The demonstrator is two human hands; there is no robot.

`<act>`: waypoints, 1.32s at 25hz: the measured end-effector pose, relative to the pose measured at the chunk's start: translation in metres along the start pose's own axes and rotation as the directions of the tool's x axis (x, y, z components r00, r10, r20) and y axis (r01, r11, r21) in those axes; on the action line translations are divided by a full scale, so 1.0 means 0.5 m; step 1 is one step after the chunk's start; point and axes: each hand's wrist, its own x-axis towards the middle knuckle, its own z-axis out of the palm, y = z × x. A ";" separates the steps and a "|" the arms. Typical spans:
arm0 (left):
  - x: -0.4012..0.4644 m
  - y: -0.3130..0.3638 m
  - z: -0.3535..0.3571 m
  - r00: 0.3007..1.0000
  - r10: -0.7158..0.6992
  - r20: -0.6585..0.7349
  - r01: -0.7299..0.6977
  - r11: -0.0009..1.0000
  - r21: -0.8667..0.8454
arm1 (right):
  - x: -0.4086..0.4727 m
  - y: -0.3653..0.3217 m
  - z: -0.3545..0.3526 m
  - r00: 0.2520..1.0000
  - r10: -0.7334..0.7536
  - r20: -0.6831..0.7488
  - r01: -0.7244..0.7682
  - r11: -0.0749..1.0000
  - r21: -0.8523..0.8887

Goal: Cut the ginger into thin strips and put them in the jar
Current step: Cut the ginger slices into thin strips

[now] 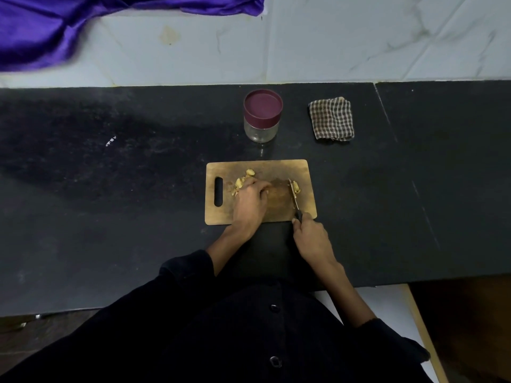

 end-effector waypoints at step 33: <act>0.053 0.062 0.004 0.889 0.208 0.408 -0.343 0.892 0.293 | -0.033 0.008 -0.033 0.984 -0.030 -0.173 0.023 0.999 -0.045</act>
